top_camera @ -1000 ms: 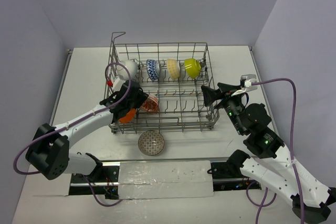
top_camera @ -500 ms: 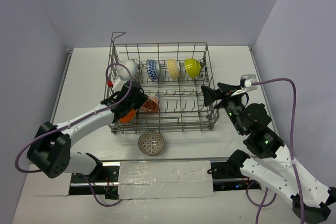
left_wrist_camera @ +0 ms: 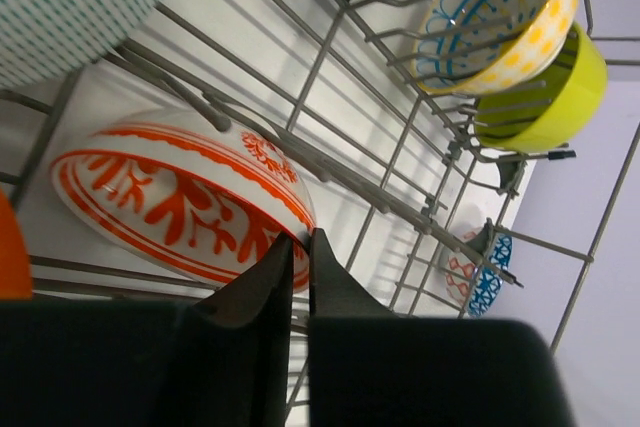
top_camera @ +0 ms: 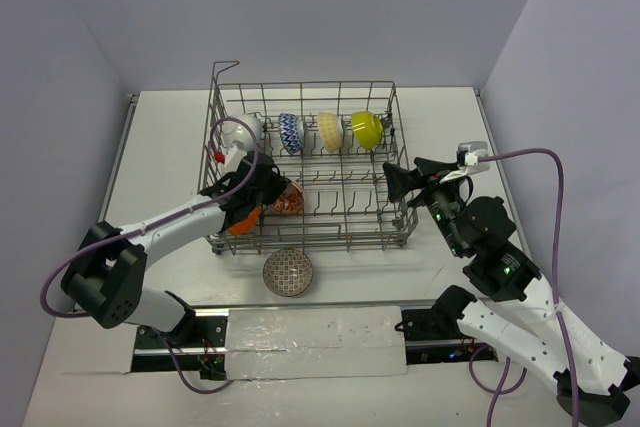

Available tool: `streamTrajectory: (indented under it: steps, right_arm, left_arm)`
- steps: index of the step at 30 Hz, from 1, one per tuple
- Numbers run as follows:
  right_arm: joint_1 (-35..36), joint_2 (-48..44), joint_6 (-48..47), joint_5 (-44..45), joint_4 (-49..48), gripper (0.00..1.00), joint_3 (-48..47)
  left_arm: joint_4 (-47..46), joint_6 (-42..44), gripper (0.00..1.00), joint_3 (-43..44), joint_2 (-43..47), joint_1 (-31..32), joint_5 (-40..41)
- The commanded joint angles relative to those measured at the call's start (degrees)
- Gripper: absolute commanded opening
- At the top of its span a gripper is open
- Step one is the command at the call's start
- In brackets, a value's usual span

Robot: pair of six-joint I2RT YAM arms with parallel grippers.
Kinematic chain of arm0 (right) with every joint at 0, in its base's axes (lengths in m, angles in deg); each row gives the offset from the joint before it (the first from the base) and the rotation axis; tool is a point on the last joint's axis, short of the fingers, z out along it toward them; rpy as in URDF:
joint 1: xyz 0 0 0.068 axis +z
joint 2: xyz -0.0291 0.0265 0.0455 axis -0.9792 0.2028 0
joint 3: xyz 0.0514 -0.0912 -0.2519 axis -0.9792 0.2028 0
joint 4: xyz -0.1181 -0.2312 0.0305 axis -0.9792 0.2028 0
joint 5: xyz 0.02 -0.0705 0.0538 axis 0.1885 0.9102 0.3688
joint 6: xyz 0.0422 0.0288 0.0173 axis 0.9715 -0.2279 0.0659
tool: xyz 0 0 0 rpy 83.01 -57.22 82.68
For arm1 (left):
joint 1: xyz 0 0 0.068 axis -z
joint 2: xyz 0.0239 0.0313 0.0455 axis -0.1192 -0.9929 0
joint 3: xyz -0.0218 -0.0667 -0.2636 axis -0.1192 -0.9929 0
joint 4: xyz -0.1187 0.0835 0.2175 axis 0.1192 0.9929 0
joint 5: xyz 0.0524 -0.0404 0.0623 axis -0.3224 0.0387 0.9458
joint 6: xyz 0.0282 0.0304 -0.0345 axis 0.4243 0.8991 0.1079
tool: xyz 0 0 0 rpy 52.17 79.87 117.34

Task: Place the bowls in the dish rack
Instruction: Insert the bowl into the dish rack.

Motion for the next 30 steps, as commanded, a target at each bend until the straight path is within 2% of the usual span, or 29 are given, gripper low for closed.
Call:
streamTrajectory:
  steps: [1, 3, 12, 16, 23, 30]
  right_arm:
    - [-0.5, 0.4, 0.3, 1.0, -2.7, 0.81, 0.7]
    - [-0.5, 0.4, 0.3, 1.0, -2.7, 0.81, 0.6]
    - [-0.5, 0.6, 0.5, 0.6, -2.8, 0.81, 0.7]
    - [-0.5, 1.0, 0.5, 0.7, -2.8, 0.81, 0.6]
    - [-0.5, 1.1, 0.5, 0.9, -2.9, 0.81, 0.6]
    - [-0.5, 0.8, 0.5, 0.6, -2.9, 0.81, 0.7]
  left_arm:
    - [0.7, 2.0, 0.07, 1.7, -0.8, -0.5, 2.4]
    - [-0.1, 1.9, 0.00, 1.4, -0.5, -0.5, 2.6]
    - [-2.5, 0.6, 0.00, -0.8, -1.5, 1.2, 4.4]
    - [0.2, 1.1, 0.12, 0.9, -3.7, 1.7, 3.9]
    - [7.2, 0.1, 0.16, 2.6, -3.9, 2.5, 6.2]
    - [15.7, -0.2, 0.25, 6.1, -2.0, 3.9, 11.5]
